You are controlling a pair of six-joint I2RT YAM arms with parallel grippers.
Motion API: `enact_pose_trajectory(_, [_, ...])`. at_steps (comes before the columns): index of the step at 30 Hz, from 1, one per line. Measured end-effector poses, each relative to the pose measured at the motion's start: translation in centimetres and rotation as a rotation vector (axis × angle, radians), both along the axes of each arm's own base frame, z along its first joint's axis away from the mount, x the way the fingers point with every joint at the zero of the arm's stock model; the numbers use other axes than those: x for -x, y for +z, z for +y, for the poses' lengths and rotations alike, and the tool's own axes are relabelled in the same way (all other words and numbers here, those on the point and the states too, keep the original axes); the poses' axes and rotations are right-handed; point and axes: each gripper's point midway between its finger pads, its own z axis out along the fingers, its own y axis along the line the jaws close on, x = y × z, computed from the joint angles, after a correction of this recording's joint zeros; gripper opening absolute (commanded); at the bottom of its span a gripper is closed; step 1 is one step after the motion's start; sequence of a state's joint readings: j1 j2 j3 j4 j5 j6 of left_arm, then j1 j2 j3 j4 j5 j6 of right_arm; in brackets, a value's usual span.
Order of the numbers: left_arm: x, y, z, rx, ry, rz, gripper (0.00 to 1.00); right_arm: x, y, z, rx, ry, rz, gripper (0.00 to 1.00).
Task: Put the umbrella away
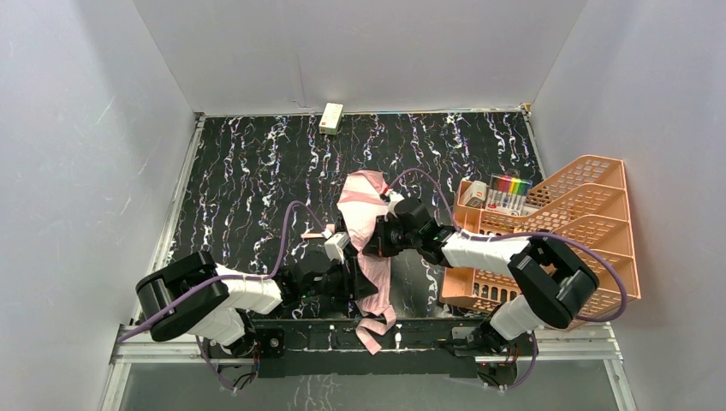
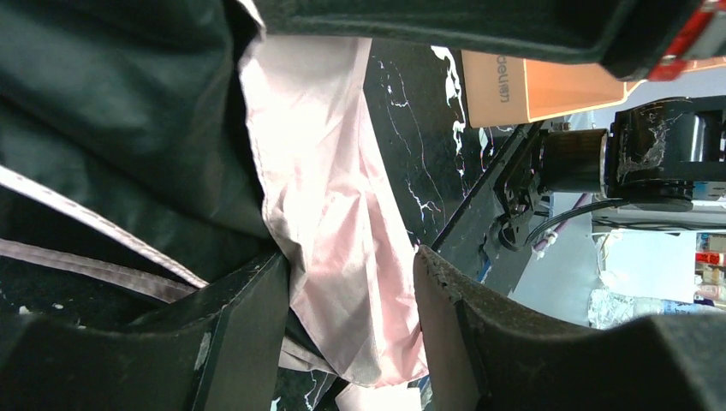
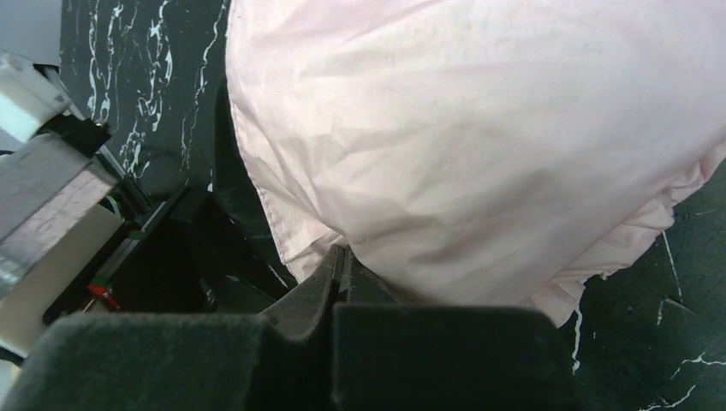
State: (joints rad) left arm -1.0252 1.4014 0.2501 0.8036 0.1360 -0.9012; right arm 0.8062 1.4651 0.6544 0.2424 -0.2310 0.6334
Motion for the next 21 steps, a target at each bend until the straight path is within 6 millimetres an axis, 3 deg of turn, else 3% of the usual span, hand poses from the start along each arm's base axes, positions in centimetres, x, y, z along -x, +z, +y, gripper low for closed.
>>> enact_pose_trajectory(14, [-0.1, 2.0, 0.4, 0.041, 0.031, -0.023, 0.66, 0.7, -4.7, -0.7, 0.024, -0.034, 0.064, 0.0])
enact_pose_trajectory(19, [-1.6, 4.8, 2.6, 0.041, 0.162, -0.076, 0.74, 0.4, -5.1, -0.5, 0.005, -0.044, 0.045, 0.0])
enact_pose_trajectory(21, [-3.1, 7.2, 4.3, 0.032, 0.261, -0.121, 0.76, -0.1, -5.1, -0.2, -0.015, -0.046, 0.024, 0.0])
